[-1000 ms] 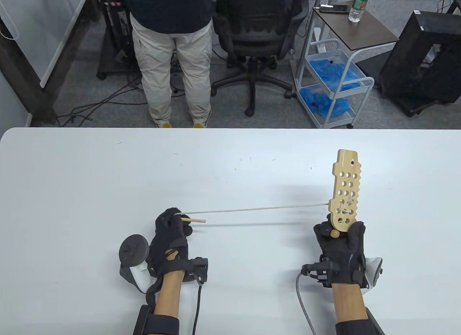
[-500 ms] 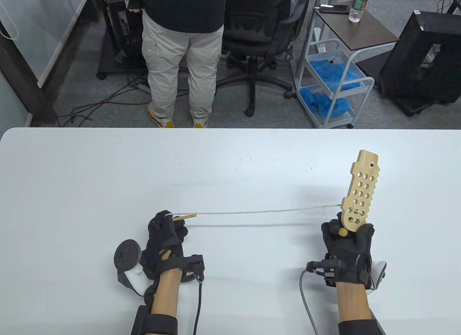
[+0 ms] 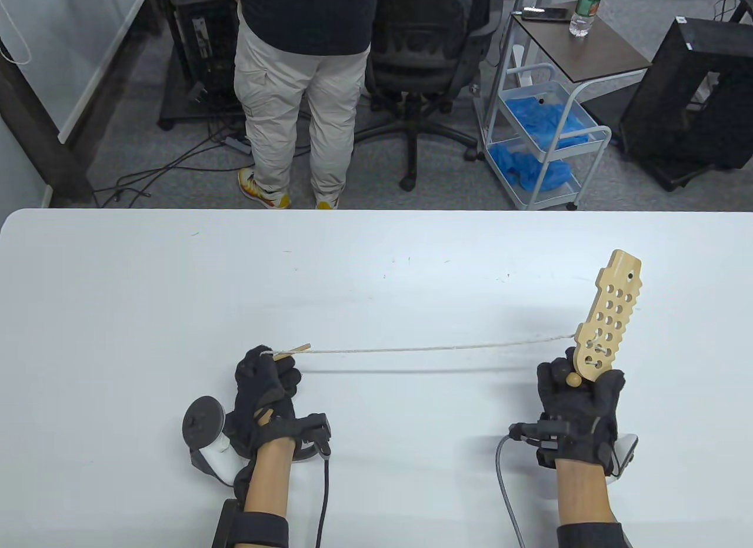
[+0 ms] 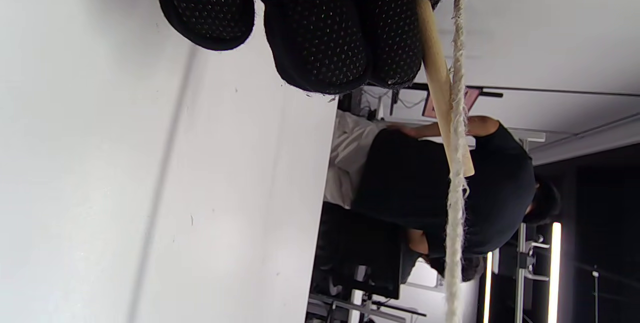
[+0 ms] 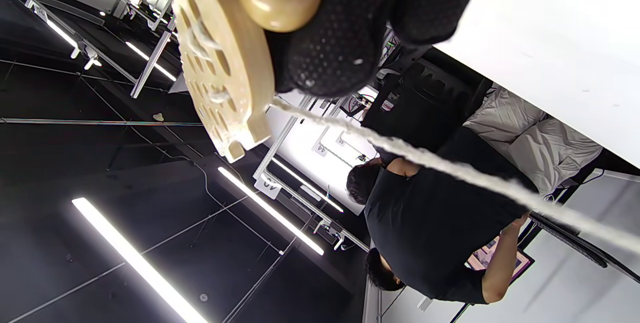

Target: Remove rope from all holes on crocodile lacing toy

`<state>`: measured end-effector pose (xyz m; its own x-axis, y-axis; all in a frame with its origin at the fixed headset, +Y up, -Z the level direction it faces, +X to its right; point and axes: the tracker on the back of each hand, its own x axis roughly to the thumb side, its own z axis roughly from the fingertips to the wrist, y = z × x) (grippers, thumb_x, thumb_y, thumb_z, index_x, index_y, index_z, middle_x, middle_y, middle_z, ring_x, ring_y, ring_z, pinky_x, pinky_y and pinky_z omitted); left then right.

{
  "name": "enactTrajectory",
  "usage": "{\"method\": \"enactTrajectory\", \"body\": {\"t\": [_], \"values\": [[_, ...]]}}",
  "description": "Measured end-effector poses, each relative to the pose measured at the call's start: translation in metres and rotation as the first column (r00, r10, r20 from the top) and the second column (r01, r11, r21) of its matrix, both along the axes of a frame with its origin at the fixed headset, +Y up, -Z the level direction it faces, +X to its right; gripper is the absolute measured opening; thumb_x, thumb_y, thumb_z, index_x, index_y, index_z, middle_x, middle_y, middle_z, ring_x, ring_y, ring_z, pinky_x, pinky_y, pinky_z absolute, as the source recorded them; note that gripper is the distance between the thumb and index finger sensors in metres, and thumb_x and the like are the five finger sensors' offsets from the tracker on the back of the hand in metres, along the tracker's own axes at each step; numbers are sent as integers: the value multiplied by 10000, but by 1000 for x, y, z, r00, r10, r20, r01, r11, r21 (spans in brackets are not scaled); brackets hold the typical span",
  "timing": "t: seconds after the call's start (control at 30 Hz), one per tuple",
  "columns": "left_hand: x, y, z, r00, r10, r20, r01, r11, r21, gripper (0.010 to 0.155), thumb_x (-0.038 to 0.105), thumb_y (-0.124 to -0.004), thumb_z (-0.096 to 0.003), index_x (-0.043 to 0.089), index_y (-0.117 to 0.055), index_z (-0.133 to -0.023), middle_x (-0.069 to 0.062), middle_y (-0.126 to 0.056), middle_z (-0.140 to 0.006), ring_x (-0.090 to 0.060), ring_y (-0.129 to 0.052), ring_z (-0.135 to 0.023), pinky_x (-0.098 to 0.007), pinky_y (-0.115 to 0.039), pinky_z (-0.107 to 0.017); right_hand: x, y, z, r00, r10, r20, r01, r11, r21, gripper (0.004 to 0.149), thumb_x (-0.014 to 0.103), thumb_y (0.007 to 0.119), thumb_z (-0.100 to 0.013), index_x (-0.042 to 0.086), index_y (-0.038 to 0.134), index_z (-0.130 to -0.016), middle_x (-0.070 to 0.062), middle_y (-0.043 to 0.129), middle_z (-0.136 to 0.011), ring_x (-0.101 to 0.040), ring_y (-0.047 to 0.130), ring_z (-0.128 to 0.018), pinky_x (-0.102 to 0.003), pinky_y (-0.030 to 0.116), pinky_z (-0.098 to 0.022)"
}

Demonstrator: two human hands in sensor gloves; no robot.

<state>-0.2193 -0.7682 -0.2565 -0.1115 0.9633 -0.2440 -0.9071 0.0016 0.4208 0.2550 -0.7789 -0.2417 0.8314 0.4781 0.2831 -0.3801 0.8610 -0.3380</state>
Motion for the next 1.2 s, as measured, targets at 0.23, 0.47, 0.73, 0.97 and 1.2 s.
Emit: {"method": "enactTrajectory", "body": {"t": [0.23,0.47,0.73,0.97,1.2], "values": [[0,0,0,1000,25,-9,-25,1000,11,437,477,-603,-579,354,-561,-996,133,-894,-780,-53,-947,-632,-438,-788,-637,0,-1,-1,1000,2,-2,-2,1000,-3,510,488,669,-489,197,687,-908,-85,877,-810,-248,943,-605,-538,722,-596],[8,-1,-3,996,69,55,-70,997,30,435,474,-617,-575,348,-582,-990,122,-905,-773,-77,-950,-628,-451,-785,-632,-4,-2,-2,999,29,-22,-29,999,-19,509,479,686,-493,177,692,-901,-96,882,-798,-249,949,-592,-538,729,-584],[18,2,-9,985,59,161,-68,996,50,426,470,-652,-571,358,-626,-981,103,-920,-790,-97,-955,-650,-474,-774,-637,-9,-2,-3,994,92,-56,-94,995,-33,507,467,700,-490,163,697,-895,-105,888,-787,-255,952,-583,-543,730,-578],[30,8,-11,972,-23,234,7,998,67,412,481,-686,-563,394,-681,-965,86,-914,-833,-117,-948,-683,-490,-764,-644,-29,2,-6,953,241,-182,-246,969,-4,507,457,721,-489,140,707,-885,-115,898,-767,-255,959,-564,-545,738,-566],[45,15,-10,952,-111,286,80,990,119,408,473,-713,-549,379,-720,-946,82,-941,-783,-104,-965,-641,-490,-775,-633,-53,7,-7,893,357,-273,-359,932,47,505,442,735,-479,118,730,-866,-132,915,-736,-265,968,-530,-553,746,-543]]}}
